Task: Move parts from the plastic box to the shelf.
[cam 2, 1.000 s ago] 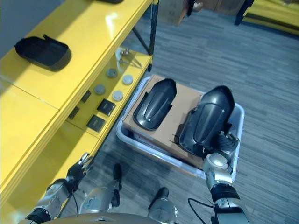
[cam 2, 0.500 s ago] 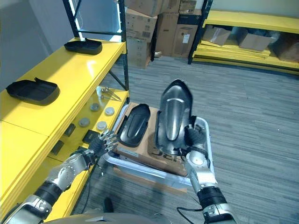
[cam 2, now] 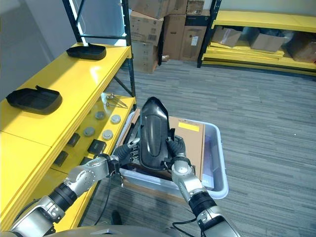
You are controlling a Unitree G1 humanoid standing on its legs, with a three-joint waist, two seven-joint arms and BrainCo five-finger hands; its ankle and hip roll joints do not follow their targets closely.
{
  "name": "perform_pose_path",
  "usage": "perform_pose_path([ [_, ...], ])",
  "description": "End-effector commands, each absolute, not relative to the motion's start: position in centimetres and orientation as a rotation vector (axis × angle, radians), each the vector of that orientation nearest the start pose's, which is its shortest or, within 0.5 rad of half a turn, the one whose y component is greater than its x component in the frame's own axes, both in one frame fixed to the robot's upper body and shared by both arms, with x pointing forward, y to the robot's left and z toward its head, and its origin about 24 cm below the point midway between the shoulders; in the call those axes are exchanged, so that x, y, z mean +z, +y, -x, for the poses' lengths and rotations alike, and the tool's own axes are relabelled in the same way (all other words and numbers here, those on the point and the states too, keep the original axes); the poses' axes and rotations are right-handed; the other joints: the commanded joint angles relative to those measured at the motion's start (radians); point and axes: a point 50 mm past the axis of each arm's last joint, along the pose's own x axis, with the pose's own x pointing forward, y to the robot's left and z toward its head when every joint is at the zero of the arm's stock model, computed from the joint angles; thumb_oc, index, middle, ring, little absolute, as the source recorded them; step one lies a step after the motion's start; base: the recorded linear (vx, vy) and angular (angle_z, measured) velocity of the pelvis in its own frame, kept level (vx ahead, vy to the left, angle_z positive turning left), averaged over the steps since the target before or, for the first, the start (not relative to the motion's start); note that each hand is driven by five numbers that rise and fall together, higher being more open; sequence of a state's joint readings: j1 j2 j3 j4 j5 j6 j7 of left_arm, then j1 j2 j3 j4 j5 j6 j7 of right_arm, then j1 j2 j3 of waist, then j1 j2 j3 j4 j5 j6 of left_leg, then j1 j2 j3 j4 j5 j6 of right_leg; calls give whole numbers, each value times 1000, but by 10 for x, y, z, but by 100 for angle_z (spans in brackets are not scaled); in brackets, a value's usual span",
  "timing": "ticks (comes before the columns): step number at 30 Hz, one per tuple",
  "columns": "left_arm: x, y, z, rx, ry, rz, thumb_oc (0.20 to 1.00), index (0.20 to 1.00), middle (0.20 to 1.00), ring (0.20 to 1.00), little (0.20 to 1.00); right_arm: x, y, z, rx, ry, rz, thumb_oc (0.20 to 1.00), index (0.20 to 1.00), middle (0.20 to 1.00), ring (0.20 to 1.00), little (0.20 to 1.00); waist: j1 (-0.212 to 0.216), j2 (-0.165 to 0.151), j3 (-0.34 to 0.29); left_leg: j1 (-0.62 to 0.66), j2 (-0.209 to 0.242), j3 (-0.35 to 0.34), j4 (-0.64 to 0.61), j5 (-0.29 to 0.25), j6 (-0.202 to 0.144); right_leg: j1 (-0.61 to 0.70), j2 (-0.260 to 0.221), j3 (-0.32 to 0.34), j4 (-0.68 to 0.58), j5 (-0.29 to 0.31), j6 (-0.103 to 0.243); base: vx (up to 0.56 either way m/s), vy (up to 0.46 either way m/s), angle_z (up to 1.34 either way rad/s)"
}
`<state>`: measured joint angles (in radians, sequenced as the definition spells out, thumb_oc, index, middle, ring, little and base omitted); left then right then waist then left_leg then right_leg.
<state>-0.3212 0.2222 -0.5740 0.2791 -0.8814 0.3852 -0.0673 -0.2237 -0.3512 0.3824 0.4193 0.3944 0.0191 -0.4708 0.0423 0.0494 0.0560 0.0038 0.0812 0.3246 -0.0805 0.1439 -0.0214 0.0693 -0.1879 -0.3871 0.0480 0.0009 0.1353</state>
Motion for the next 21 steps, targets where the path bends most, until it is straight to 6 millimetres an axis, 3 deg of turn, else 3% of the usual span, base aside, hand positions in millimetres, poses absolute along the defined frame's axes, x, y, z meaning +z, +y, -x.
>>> perform_pose_path([
  [1, 25, 17, -269, -761, 565, 389, 1000, 1000, 1000, 1000, 1000, 24, -151, -308, -174, 162, 100, 200, 200, 200, 200, 200, 22, -45, -31, 29, 19, -1, -1, -101, -8, -24, -43, -24, -88, 67, 53, 0, 0, 0],
  [17, 29, -5, -257, -836, 554, 389, 1000, 1000, 1000, 1000, 1000, 14, -118, -305, 10, 233, 190, 200, 200, 200, 200, 200, 18, -43, -41, 30, 19, -3, -1, -96, -14, -17, -33, -20, -103, 71, 48, 2, 2, -2],
  [18, 29, -6, -257, -834, 552, 382, 815, 815, 815, 815, 815, 14, -116, -305, 18, 233, 195, 200, 200, 200, 200, 200, 18, -43, -41, 30, 19, -2, -1, -96, -14, -17, -33, -21, -104, 71, 48, 0, 0, 0],
  [19, 28, -5, -257, -827, 549, 368, 580, 580, 580, 580, 580, 14, -114, -305, 26, 232, 198, 200, 200, 200, 200, 200, 17, -42, -40, 30, 20, -1, -1, -95, -14, -17, -32, -20, -104, 71, 48, 0, 0, 0],
  [20, 28, -5, -257, -824, 545, 363, 429, 429, 429, 429, 429, 14, -112, -304, 28, 233, 198, 200, 200, 200, 200, 200, 17, -42, -40, 30, 20, -1, -1, -95, -15, -17, -32, -20, -104, 71, 48, 0, 0, 0],
  [21, 27, -4, -257, -820, 537, 355, 200, 200, 200, 200, 200, 14, -111, -304, 29, 235, 197, 200, 200, 200, 200, 200, 17, -42, -40, 30, 19, -1, -1, -95, -15, -16, -32, -21, -104, 70, 48, 0, 0, 0],
])
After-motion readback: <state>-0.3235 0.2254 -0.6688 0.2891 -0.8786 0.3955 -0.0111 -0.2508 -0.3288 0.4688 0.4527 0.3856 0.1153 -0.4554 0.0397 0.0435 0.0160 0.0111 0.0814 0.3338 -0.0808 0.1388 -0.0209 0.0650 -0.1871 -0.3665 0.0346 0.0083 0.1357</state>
